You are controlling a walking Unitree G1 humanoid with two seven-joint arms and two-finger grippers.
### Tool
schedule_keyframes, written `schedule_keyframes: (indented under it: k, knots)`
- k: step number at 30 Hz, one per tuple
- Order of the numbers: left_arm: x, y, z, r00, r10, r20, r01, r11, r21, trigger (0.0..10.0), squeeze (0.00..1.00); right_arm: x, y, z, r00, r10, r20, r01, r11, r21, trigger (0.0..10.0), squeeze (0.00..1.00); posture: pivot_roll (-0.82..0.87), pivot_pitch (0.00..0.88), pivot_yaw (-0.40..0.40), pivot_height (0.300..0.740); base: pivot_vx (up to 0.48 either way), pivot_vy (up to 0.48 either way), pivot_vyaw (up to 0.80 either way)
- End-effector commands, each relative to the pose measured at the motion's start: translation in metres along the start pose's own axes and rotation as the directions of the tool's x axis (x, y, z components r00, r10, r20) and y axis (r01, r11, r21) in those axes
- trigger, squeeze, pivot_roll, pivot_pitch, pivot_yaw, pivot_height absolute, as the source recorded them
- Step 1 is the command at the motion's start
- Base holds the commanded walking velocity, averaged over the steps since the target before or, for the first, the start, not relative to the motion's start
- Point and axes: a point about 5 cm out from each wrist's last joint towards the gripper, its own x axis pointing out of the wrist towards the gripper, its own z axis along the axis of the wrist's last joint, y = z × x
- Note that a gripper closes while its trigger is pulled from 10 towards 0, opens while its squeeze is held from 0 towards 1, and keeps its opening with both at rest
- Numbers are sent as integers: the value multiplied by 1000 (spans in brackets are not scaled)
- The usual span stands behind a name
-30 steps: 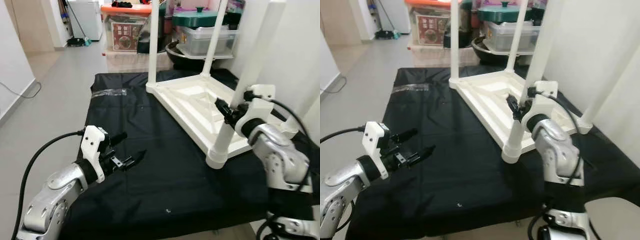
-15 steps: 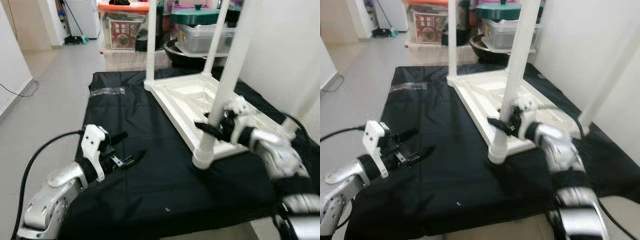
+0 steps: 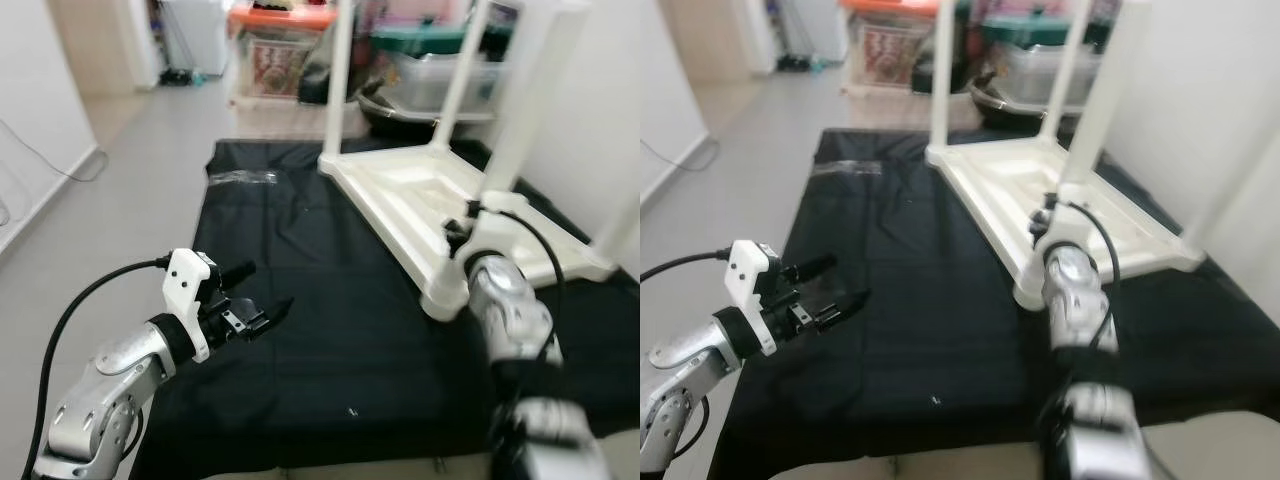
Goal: Building children table
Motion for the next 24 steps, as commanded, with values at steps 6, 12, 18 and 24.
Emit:
schedule_keyframes:
  k: [6, 12, 18, 24]
  knots:
    - [11, -5, 0, 999, -44, 6, 44, 999, -12, 10000, 0, -9, 31, -14, 973, 209, -94, -207, 978, 39, 10000, 1000, 48, 0, -64, 740, 0, 0, 0]
    - [11, -6, -1, 999, -45, 6, 45, 999, -16, 10000, 0, -13, 24, 25, 945, 327, 18, -327, 944, 38, 10000, 0, 46, 0, -67, 740, 0, 0, 0]
    - [8, -4, -3, 999, -36, 0, 36, 999, -14, 10000, 0, -29, 3, 62, 619, 772, 147, -766, 634, -104, 10000, 0, 41, 0, -69, 740, 0, 0, 0]
    - [9, -4, -2, 999, -41, 0, 41, 999, -10, 10000, 0, -23, -5, 49, 466, 884, 46, -869, 466, -166, 10000, 0, 49, 0, -74, 740, 0, 0, 0]
